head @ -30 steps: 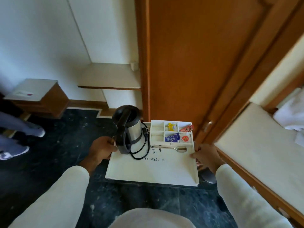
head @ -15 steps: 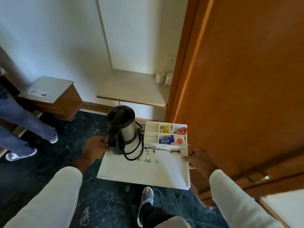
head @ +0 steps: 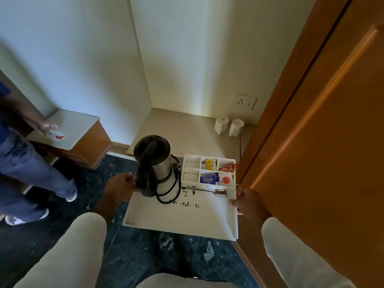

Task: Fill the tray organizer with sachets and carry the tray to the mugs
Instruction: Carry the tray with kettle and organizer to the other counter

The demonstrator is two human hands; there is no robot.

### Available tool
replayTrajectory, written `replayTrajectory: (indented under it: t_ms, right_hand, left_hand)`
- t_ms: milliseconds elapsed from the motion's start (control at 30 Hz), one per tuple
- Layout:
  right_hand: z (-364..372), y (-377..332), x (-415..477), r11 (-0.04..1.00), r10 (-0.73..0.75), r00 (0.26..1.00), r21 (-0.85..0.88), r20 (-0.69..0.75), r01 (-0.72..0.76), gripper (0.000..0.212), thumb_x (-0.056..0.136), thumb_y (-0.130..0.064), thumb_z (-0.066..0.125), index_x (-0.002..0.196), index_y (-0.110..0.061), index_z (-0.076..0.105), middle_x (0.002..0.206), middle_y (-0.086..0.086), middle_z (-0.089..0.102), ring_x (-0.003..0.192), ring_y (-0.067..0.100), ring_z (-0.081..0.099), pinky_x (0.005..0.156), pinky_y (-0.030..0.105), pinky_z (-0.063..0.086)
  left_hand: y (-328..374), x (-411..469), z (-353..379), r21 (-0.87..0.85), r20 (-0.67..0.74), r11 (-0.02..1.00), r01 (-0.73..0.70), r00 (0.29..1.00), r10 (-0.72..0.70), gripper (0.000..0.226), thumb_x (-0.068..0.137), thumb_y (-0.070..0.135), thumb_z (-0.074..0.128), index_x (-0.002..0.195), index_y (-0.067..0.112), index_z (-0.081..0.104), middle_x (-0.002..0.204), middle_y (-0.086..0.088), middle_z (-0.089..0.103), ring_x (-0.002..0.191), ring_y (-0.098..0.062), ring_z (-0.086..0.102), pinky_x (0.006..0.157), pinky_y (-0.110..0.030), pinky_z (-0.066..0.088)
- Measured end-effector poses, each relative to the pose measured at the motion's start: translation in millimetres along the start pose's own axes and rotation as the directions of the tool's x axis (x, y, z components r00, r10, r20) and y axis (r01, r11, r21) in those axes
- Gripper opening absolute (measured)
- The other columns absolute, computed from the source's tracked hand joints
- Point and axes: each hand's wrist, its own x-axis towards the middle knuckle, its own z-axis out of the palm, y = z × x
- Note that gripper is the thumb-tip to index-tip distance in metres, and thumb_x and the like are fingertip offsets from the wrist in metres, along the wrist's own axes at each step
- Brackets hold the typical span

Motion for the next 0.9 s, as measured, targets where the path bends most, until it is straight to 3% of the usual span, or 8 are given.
replayTrajectory:
  t_ms: [100,233,300,433,667,900]
  right_hand:
    - [9.1,-23.6,39.6,0.999,-0.021,0.999,-0.04,-0.034,0.02,0.028,0.088,-0.018,0.077,0.112,-0.016,0.063,0.117,0.003,0.072,0.107,0.035,0.071,0.095,0.048,0.058]
    - [24.5,-47.5,94.8,0.995,-0.008,0.999,-0.099,-0.037,0.004,0.023,0.084,-0.023,0.081,0.093,-0.017,0.06,0.101,0.008,0.074,0.093,0.031,0.073,0.086,0.044,0.062]
    - [36.6,-60.9,125.8,0.993,0.023,0.999,-0.118,-0.047,-0.028,0.028,0.083,-0.026,0.082,0.092,-0.02,0.056,0.099,0.008,0.07,0.092,0.029,0.071,0.086,0.045,0.062]
    - [58.5,-88.1,177.7,0.987,0.064,0.995,-0.144,-0.082,-0.076,0.03,0.084,-0.026,0.081,0.1,-0.015,0.058,0.103,0.01,0.07,0.095,0.029,0.069,0.09,0.046,0.06]
    - [82.7,-140.6,246.4,0.966,0.156,0.979,-0.187,-0.134,-0.18,0.034,0.087,-0.022,0.078,0.114,-0.006,0.065,0.108,0.012,0.072,0.098,0.027,0.069,0.09,0.036,0.058]
    - [90.3,-159.9,311.0,0.939,0.208,0.969,-0.252,-0.134,-0.236,0.036,0.086,-0.023,0.079,0.115,-0.005,0.067,0.112,0.01,0.072,0.103,0.026,0.07,0.088,0.027,0.054]
  left_hand:
    - [7.9,47.4,-7.0,0.057,-0.014,0.998,-0.014,1.0,0.015,0.009,0.089,0.012,0.07,0.082,0.015,0.067,0.076,-0.006,0.067,0.059,-0.012,0.061,0.045,-0.017,0.043]
    - [13.2,117.3,-16.9,0.241,0.005,0.968,-0.07,0.997,0.071,0.007,0.092,0.012,0.066,0.085,0.014,0.066,0.085,-0.01,0.068,0.063,-0.014,0.055,0.069,-0.029,0.047]
    - [12.1,166.9,-24.7,0.238,0.018,0.967,-0.097,0.995,0.095,0.011,0.092,0.015,0.065,0.1,0.009,0.072,0.092,-0.014,0.071,0.072,-0.019,0.058,0.073,-0.032,0.051]
    - [9.7,248.5,-34.3,0.176,0.017,0.978,-0.115,0.993,0.114,0.015,0.09,0.014,0.066,0.103,0.007,0.072,0.089,-0.013,0.073,0.062,-0.015,0.062,0.056,-0.026,0.049]
    - [23.0,357.5,-35.9,0.051,0.131,0.998,-0.02,0.991,0.013,0.026,0.087,0.014,0.073,0.113,0.012,0.069,0.092,-0.008,0.074,0.076,-0.024,0.071,0.076,-0.046,0.063]
    - [36.6,416.7,-21.1,0.03,0.145,0.999,0.016,0.989,-0.02,0.035,0.086,0.016,0.075,0.119,0.008,0.068,0.097,-0.012,0.073,0.081,-0.026,0.07,0.081,-0.048,0.061]
